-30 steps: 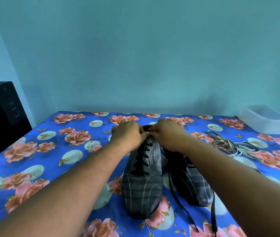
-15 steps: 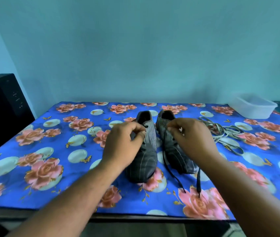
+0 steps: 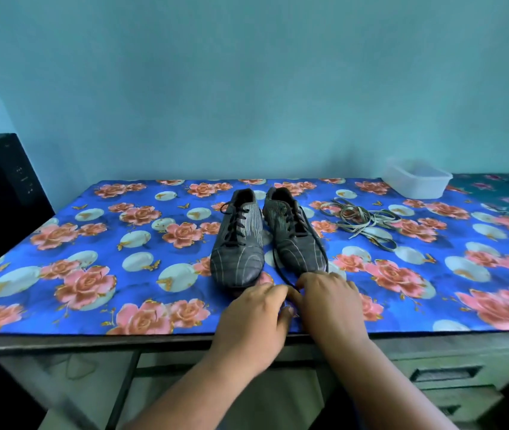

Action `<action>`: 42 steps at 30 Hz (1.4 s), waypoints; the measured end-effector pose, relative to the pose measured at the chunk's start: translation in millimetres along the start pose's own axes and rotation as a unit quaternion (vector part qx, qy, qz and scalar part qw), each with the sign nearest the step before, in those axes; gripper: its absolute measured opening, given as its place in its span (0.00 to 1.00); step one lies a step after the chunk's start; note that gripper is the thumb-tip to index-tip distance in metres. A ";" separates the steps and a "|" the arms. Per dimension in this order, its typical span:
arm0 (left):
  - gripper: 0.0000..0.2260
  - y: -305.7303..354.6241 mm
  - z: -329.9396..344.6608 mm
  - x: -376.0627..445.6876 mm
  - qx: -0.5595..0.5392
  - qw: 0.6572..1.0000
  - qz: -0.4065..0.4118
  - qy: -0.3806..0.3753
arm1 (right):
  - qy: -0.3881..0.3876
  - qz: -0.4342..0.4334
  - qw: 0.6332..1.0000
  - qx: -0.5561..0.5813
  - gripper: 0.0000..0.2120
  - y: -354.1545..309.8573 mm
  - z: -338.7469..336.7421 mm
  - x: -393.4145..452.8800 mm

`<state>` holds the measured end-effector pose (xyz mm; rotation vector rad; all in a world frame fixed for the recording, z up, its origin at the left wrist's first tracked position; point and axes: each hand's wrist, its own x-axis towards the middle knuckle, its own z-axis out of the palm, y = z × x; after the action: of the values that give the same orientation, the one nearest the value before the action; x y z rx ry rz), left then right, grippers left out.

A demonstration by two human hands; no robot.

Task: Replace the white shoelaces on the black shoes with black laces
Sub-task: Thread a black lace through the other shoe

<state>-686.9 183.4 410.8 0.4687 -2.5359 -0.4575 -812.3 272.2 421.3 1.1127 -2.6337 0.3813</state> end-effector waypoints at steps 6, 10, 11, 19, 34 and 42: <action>0.11 -8.3 8.7 4.5 -0.053 0.997 -0.052 -0.018 | -0.015 0.029 0.990 0.138 0.09 10.9 -4.9 -11.4; 0.22 -13.2 11.5 4.5 -0.059 0.996 -0.034 -0.057 | 0.022 0.052 0.985 0.162 0.07 29.3 -7.1 -25.8; 0.23 -12.5 12.7 4.4 -0.039 0.997 -0.023 -0.061 | 0.018 0.057 0.985 0.160 0.07 31.6 -6.0 -26.7; 0.24 -7.1 19.9 -1.8 0.082 0.995 -0.003 -0.057 | -0.009 0.126 0.981 0.145 0.23 31.9 -1.4 -24.3; 0.12 25.6 21.9 53.0 0.103 0.973 -0.198 -0.053 | -0.075 0.121 0.981 0.131 0.06 51.2 -17.2 3.7; 0.06 27.7 6.1 32.8 -0.113 0.971 -0.196 0.082 | -0.096 0.123 0.847 0.508 0.07 46.3 -36.2 -10.5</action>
<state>-723.2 195.8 431.0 0.8852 -2.1978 -0.8072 -834.0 322.4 445.1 1.0412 -2.7250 1.9740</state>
